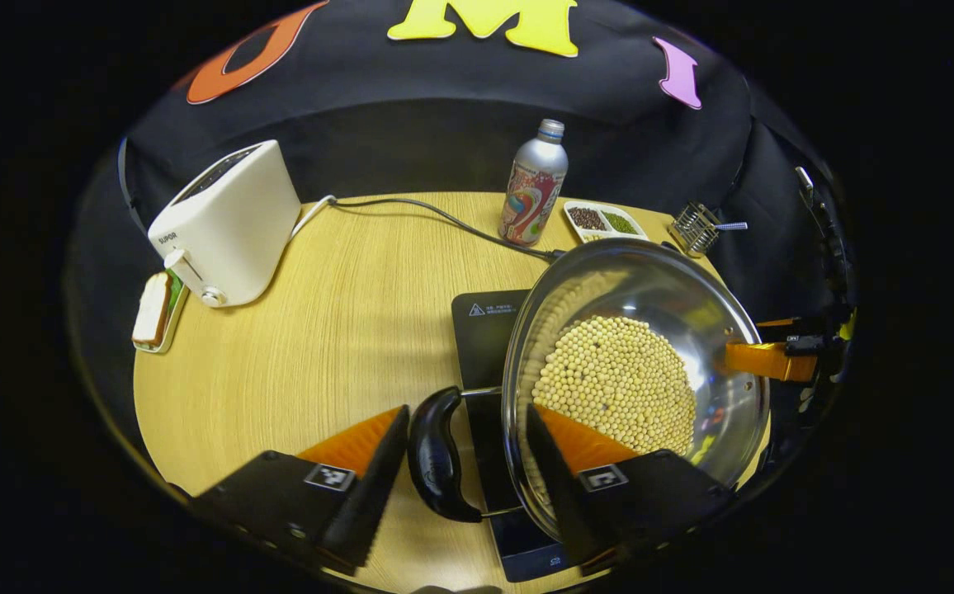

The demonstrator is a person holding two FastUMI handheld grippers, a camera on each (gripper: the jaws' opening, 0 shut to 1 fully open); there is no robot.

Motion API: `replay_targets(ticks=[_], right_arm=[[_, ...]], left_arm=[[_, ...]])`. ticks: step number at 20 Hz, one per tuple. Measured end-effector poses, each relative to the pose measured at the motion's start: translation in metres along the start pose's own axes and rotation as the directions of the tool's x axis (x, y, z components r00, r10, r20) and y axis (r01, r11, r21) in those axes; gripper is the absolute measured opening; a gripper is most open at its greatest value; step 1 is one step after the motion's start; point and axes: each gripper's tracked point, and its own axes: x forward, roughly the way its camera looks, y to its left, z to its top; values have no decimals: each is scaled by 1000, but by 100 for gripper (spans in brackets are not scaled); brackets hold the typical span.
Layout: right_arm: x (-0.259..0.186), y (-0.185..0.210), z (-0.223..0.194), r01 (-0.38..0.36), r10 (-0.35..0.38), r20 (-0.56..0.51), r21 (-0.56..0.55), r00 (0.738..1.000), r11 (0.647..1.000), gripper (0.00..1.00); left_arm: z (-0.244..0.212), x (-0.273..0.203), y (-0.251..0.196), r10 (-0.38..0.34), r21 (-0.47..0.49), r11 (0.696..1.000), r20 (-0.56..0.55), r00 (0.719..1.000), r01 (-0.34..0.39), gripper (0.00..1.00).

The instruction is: First push the handle of the pot to place it horizontally, then grasp the pot with both hands and set it on the induction cooktop.

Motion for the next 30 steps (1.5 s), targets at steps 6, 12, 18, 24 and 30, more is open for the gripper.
replay_targets(ticks=[6,12,18,24,30], right_arm=[[-35,3,31,86,-72,196,-67,978,994,79],[-66,17,38,104,-83,252,-71,964,992,82],[-170,53,63,115,-73,480,-58,874,992,79],[-305,93,75,141,-81,687,-32,723,990,100],[-406,122,59,101,-90,805,37,587,994,100]], left_arm=[[20,-29,16,53,3,999,138,989,-54,97],[36,-58,28,100,3,995,223,970,-103,99],[71,-160,45,182,3,978,464,867,-207,98],[84,-286,50,170,-72,984,647,743,-162,97],[87,-395,77,199,-111,977,768,609,-180,96]])
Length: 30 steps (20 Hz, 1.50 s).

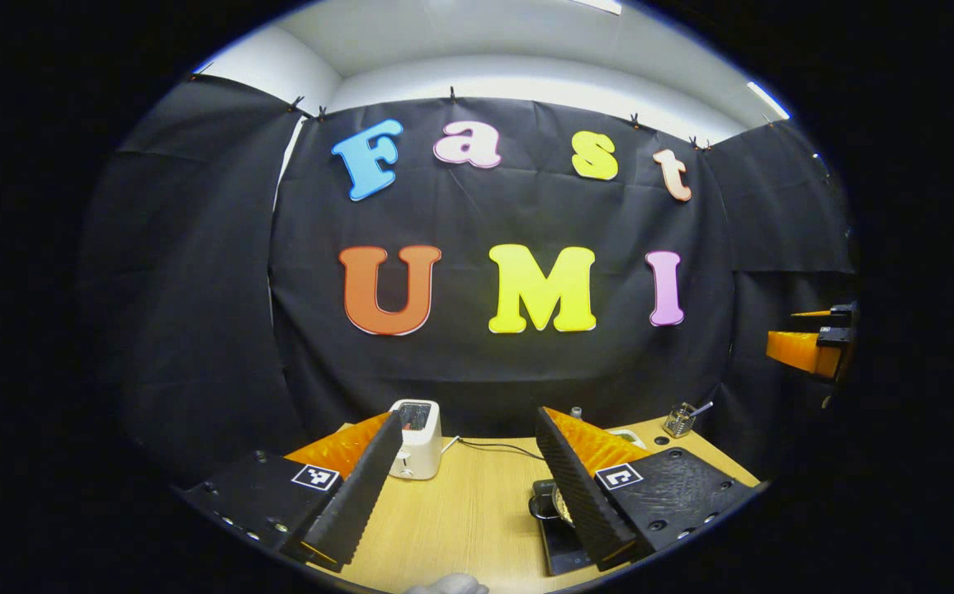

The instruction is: First push the handle of the pot to place it horizontally, then grasp the pot with both hands and set it on the induction cooktop.

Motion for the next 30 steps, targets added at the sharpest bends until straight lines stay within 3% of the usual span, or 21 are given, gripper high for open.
replay_targets(ticks=[5,14,29,30], right_arm=[[-41,7,15,8,-12,59,79,998,997,100],[-74,0,14,43,-50,88,82,995,996,100],[-71,3,21,24,-30,99,63,995,998,100],[-69,2,20,25,-32,98,66,995,997,100]], left_arm=[[39,-36,7,2,34,999,77,997,-5,96],[62,-61,-27,-63,50,997,143,988,56,96],[60,-61,-27,-49,21,999,140,989,46,96],[60,-61,-25,-46,21,999,138,989,43,89]])
